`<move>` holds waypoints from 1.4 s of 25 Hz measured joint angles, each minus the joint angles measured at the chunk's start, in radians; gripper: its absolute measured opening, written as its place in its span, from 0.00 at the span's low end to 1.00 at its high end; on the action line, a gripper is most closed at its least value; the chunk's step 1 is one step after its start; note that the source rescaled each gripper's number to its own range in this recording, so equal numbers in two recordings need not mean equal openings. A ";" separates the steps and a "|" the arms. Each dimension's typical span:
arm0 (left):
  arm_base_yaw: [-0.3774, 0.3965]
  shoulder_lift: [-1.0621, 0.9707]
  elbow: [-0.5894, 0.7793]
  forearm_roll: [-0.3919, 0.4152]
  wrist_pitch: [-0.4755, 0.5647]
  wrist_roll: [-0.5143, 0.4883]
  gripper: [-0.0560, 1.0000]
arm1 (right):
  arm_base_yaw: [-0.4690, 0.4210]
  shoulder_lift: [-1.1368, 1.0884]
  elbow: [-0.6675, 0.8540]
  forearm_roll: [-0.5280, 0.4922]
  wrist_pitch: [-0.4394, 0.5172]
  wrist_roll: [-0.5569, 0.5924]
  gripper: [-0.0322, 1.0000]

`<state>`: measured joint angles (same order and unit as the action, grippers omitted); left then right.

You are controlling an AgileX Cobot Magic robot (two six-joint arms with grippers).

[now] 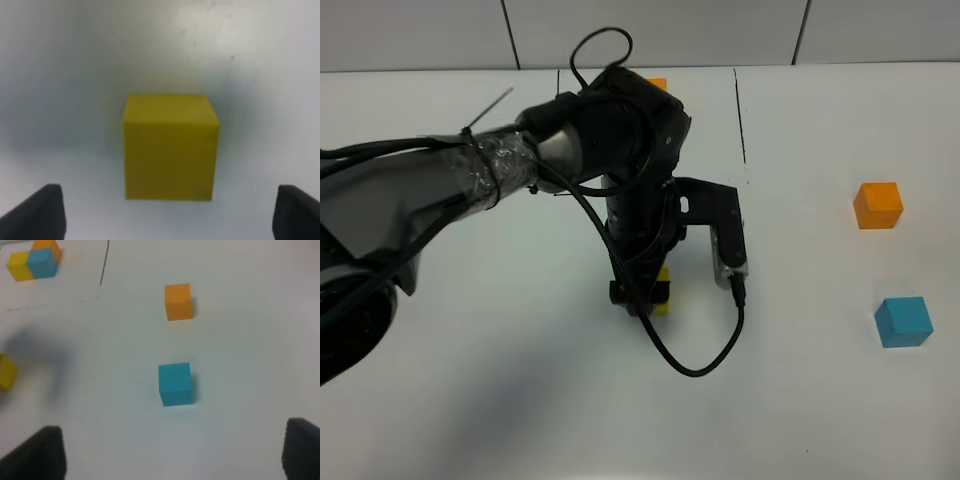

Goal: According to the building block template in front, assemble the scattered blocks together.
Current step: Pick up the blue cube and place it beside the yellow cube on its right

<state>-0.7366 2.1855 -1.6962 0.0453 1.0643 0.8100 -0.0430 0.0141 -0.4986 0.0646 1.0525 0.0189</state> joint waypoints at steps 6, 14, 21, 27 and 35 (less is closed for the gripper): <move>0.006 -0.107 0.000 0.098 -0.003 -0.105 1.00 | 0.000 0.000 0.000 0.000 0.000 0.000 0.76; 0.138 -0.160 0.000 0.108 0.049 -0.350 1.00 | 0.000 0.000 0.000 0.000 0.000 0.000 0.76; 0.284 -0.224 0.000 0.110 0.092 -0.527 0.86 | 0.000 0.000 0.000 0.001 0.000 0.000 0.76; 0.389 -0.338 0.000 0.111 0.129 -0.629 0.84 | 0.000 0.000 0.000 0.004 0.000 0.000 0.76; 0.534 -0.603 0.134 0.111 0.098 -0.689 0.84 | 0.000 0.000 0.000 0.004 0.000 0.000 0.76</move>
<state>-0.2022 1.5826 -1.5620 0.1567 1.1622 0.1213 -0.0430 0.0141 -0.4986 0.0688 1.0525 0.0189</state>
